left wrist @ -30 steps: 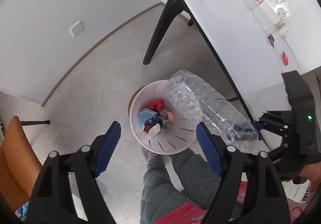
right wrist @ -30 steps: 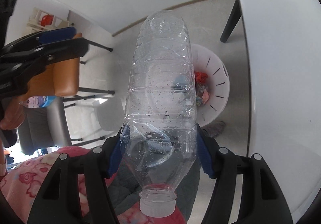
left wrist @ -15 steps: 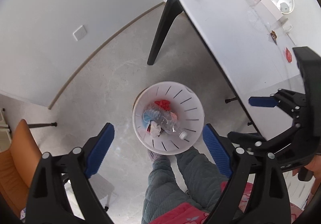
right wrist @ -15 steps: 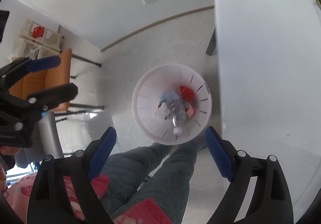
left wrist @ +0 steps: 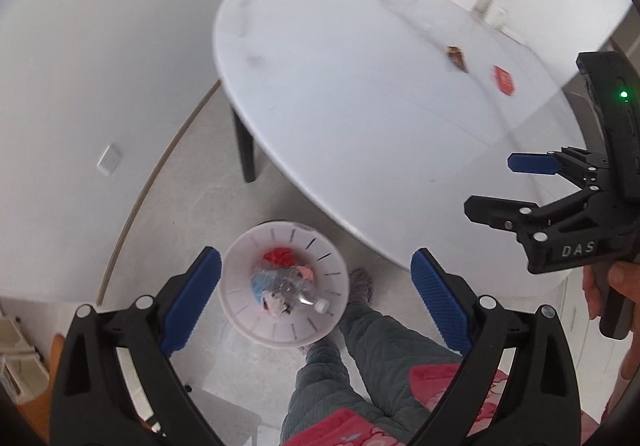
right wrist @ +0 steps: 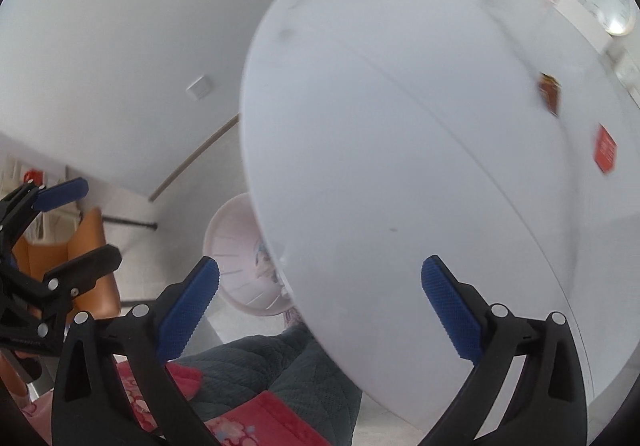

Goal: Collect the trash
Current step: 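Move both open tools back over the table toward the wrapper and packet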

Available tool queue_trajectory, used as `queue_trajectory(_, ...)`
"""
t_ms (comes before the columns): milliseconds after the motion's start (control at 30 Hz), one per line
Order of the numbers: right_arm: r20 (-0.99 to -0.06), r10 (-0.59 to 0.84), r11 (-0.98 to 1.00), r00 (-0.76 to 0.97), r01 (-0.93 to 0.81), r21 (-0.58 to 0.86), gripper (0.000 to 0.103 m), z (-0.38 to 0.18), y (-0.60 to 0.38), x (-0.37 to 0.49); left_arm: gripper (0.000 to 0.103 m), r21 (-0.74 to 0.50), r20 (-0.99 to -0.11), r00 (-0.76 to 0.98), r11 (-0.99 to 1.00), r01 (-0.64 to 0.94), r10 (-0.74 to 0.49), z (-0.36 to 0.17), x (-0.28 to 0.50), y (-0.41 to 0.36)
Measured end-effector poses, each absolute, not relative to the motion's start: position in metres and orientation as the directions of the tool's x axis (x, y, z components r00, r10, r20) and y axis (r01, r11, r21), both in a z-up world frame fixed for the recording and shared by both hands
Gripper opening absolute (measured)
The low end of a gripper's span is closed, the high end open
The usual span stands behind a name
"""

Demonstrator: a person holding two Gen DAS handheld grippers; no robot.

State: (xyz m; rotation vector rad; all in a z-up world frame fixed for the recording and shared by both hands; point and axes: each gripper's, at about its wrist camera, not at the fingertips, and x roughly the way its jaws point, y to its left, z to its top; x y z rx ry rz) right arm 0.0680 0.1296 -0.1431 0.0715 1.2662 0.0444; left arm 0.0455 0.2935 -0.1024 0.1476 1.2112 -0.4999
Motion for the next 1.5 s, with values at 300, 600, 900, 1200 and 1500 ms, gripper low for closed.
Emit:
queue_trajectory(300, -0.929, 0.009, 0.98, 0.371, 0.183, 0.082, 0.1, -0.119, 0.044, 0.043, 0.095, -0.115, -0.904, 0.27, 0.798, 0.591, -0.331, -0.073, 0.051, 0.196)
queue_trajectory(600, -0.918, -0.03, 0.97, 0.395, 0.234, 0.069, 0.1, -0.1, -0.067, 0.03, 0.095, -0.109, -0.903, 0.271, 0.786, 0.608, -0.335, -0.066, 0.066, 0.077)
queue_trajectory(900, -0.913, -0.049, 0.971, 0.405, 0.235, 0.053, 0.101, -0.093, -0.189, 0.033, 0.095, -0.117, -0.906, 0.274, 0.813, 0.571, -0.323, -0.072, 0.084, -0.032)
queue_trajectory(1200, -0.916, -0.029, 0.957, 0.4, 0.277, 0.091, 0.101, -0.11, -0.256, 0.054, 0.095, -0.135, -0.916, 0.254, 0.833, 0.536, -0.311, -0.093, 0.118, -0.087)
queue_trajectory(1500, -0.924, -0.033, 0.913, 0.381, 0.387, 0.127, 0.101, -0.153, -0.29, 0.107, 0.095, -0.079, -0.916, 0.287, 0.828, 0.555, -0.28, -0.145, 0.193, -0.134)
